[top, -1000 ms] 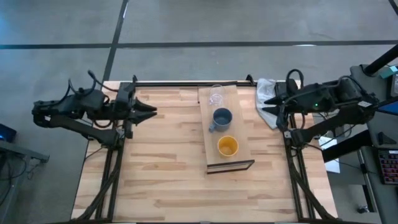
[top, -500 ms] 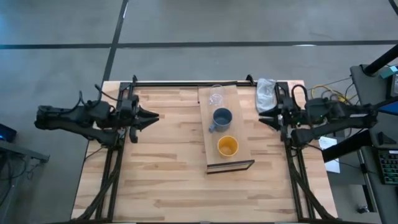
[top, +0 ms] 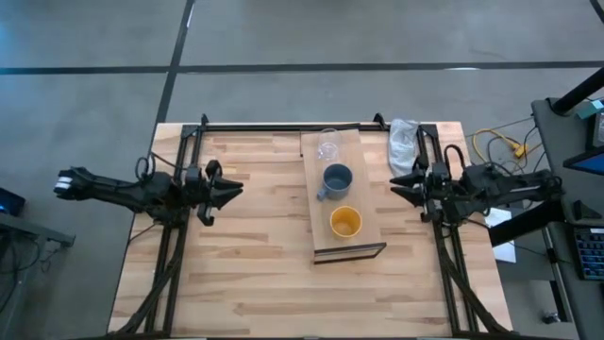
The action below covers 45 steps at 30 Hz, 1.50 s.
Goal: Stack small to large cups/mugs on shelf
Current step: Return to Home Position
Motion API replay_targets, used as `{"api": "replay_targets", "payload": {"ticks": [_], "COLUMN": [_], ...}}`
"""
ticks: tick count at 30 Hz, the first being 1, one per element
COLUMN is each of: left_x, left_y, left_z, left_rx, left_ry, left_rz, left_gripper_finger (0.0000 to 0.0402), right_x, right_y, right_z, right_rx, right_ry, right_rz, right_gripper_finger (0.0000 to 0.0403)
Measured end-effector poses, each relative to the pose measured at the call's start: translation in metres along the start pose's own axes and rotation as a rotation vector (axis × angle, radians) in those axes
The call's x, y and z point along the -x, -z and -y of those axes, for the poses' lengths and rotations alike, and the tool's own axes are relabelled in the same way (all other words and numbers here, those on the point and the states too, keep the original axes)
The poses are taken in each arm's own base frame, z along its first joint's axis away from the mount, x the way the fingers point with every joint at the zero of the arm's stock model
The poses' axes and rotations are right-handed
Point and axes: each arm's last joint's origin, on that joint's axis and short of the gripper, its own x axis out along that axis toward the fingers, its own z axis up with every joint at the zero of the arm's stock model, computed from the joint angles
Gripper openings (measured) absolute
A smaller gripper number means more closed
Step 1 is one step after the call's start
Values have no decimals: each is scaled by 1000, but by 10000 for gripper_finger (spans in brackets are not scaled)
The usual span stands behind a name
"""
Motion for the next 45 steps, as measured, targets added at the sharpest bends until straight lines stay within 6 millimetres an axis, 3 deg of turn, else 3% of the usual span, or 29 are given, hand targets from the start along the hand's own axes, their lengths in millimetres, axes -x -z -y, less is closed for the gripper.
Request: {"api": "replay_targets", "payload": {"ticks": [14,21,25,33,41,45], "left_x": [23,33,39,46,50,50], "left_y": [30,40,57,55,66,70], "left_z": [-16,-21,-27,-29,-34,-35], "left_rx": [43,46,50,49,32,43], "left_ry": [-14,-9,-21,-41,-77,-101], "left_rz": [81,99,67,77,-38,-76], "left_gripper_finger": [61,61,61,61,61,61], "right_x": [16,16,14,9,10,11], "right_y": [54,62,72,93,92,99], "right_z": [20,23,25,30,30,32], "right_rx": [-120,-127,-129,-178,-155,-155], "right_ry": [-2,2,18,56,59,93], "right_rz": [156,178,154,107,88,-20], "right_gripper_finger": [118,118,118,118,118,118]}}
